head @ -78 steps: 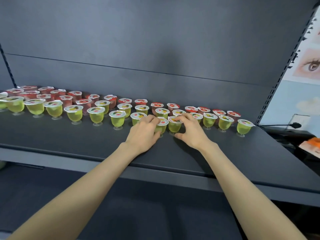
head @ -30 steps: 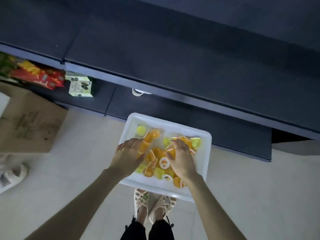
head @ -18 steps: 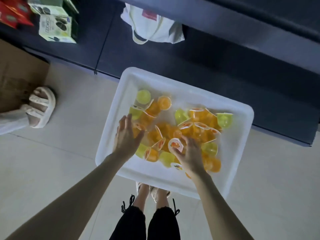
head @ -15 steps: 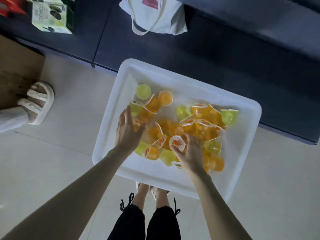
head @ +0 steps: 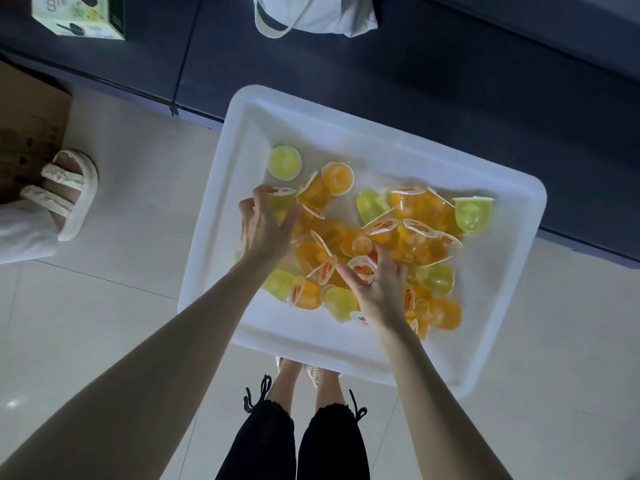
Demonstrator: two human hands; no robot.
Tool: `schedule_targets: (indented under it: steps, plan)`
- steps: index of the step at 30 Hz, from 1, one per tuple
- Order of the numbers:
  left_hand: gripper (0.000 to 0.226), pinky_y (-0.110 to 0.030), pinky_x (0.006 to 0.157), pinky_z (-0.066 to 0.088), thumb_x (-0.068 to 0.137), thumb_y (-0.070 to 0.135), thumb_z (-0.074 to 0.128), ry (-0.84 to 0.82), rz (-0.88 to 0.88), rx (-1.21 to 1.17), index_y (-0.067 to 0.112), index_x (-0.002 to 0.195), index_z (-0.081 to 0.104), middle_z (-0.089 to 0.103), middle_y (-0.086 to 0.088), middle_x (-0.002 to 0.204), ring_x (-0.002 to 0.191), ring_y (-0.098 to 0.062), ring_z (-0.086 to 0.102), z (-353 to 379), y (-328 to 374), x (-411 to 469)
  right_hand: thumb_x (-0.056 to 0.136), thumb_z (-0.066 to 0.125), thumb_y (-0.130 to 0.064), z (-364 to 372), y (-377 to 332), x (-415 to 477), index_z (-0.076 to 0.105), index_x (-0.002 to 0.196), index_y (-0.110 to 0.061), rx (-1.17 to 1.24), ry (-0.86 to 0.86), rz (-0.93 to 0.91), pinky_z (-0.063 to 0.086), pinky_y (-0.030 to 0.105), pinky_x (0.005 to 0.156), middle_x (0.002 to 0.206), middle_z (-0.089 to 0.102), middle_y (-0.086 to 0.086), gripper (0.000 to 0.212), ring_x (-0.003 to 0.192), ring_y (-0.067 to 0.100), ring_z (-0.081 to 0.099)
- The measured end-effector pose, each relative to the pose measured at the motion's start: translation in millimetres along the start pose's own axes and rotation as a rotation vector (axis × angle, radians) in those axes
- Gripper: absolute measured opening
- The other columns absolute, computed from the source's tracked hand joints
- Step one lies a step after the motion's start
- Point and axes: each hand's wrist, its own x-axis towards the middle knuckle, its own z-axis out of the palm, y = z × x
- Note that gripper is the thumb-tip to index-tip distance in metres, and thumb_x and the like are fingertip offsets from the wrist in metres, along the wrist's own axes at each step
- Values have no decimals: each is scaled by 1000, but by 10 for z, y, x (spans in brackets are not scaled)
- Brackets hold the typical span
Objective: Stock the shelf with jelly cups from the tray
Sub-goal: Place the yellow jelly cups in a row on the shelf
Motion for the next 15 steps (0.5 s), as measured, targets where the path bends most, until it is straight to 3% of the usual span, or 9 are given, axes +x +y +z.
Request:
schedule_targets:
  steps: [3, 7, 12, 15]
  plan:
    - [45, -46, 83, 54, 90, 41, 56, 20, 8, -13, 19, 123, 36, 51, -5, 127, 103, -25, 54, -1, 6, 64, 78, 59, -61, -16, -19, -15, 43, 139, -14, -7, 72, -77, 44, 33, 87, 137, 48, 7, 79, 122, 24, 41]
    - [43, -32, 75, 53, 87, 36, 63, 80, 56, -3, 16, 118, 41, 54, -5, 121, 97, -20, 53, -53, -45, 69, 80, 67, -48, -76, -160, 85, 49, 135, -8, 14, 254, -189, 48, 31, 79, 130, 48, 16, 70, 116, 28, 48]
    - [60, -34, 84, 49, 81, 38, 70, 35, 59, 38, 11, 127, 44, 47, -9, 124, 109, -24, 50, -74, -73, -22, 87, 55, -56, -92, -272, 418, 30, 148, -17, -115, 184, -103, 39, 42, 101, 153, 25, 8, 76, 136, 27, 25]
    - [58, -36, 83, 52, 80, 34, 73, 34, 86, -27, 10, 125, 44, 50, -9, 122, 109, -24, 51, -67, -81, -103, 90, 49, -55, -40, -323, 478, 31, 146, -18, -198, 126, -52, 38, 37, 101, 152, 32, 3, 70, 136, 25, 26]
